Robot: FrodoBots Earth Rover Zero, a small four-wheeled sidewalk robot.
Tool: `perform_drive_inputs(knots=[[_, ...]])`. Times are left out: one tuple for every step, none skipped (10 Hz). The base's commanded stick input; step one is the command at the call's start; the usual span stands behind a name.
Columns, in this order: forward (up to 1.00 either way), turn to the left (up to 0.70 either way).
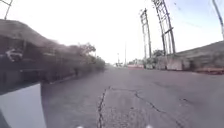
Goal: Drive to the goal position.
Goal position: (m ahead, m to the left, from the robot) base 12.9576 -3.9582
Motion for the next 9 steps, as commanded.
perform_drive_inputs(knots=[[0.7, 0.0], [0.7, 0.0], [0.7, 0.0], [0.7, 0.0], [0.7, 0.0], [0.7, 0.0], [0.7, 0.0], [0.7, 0.0], [0.7, 0.0]])
